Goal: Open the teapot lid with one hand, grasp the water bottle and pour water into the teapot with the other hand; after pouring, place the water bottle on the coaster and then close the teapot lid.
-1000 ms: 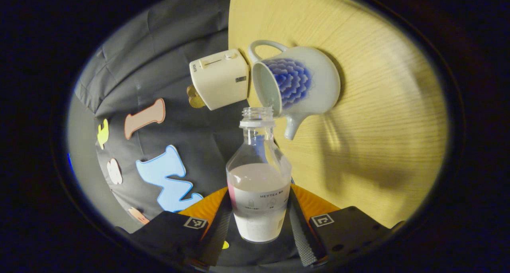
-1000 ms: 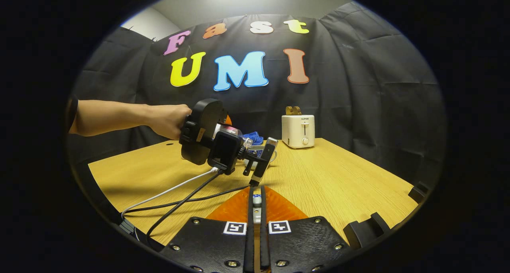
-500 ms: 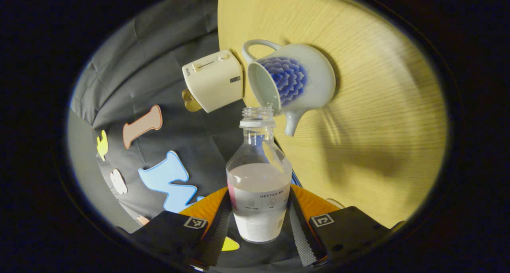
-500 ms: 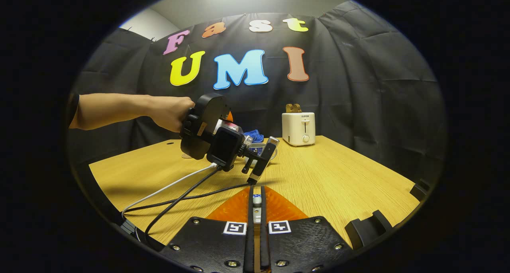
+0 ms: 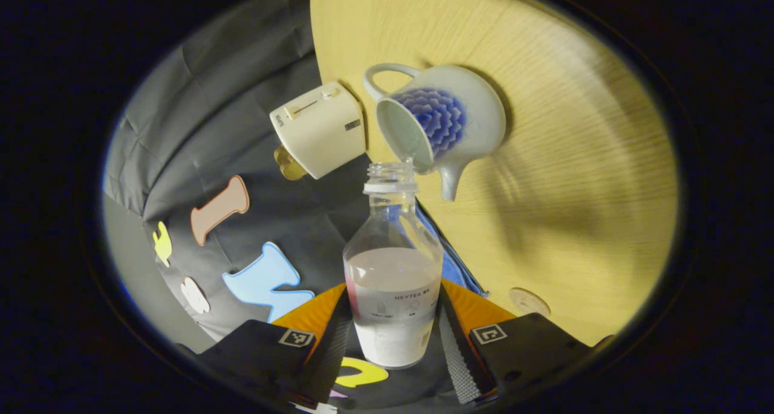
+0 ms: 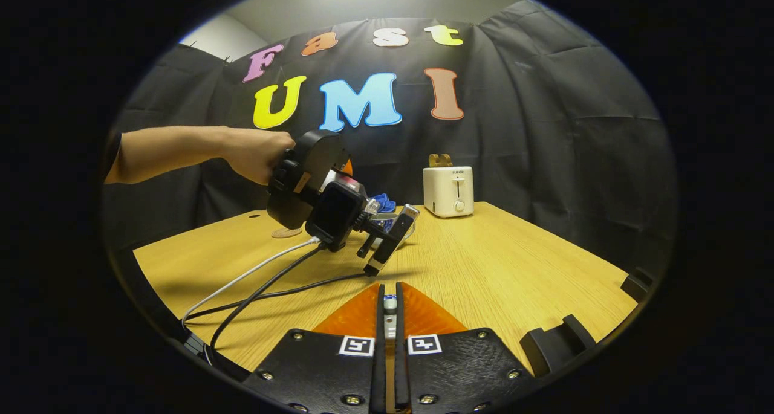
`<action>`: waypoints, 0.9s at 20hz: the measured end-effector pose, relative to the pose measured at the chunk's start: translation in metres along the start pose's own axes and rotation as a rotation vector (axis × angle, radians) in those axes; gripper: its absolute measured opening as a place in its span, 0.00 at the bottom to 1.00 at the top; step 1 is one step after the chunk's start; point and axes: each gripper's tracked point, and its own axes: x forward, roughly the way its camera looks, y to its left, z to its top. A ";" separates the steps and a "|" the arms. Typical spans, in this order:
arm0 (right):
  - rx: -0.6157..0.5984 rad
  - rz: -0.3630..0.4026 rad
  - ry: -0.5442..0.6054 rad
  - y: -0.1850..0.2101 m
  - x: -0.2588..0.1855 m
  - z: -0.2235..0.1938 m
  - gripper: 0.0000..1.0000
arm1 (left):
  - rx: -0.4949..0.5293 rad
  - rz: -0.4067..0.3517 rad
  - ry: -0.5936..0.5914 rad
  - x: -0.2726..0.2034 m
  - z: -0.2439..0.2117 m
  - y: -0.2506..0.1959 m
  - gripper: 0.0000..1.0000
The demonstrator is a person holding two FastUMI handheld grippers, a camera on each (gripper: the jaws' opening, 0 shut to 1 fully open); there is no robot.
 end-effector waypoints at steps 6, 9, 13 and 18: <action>-0.001 -0.003 0.008 -0.002 0.000 -0.001 0.06 | 0.071 0.007 -0.016 -0.003 0.003 0.007 0.87; -0.010 0.009 0.020 0.001 0.000 -0.005 0.06 | 0.100 0.023 -0.019 -0.002 0.003 0.011 0.87; -0.014 0.009 0.009 0.001 -0.002 -0.001 0.06 | 0.115 0.025 -0.016 -0.003 0.003 0.013 0.87; -0.010 0.007 0.015 0.001 -0.002 -0.004 0.06 | 0.137 0.032 -0.024 -0.003 0.005 0.014 0.86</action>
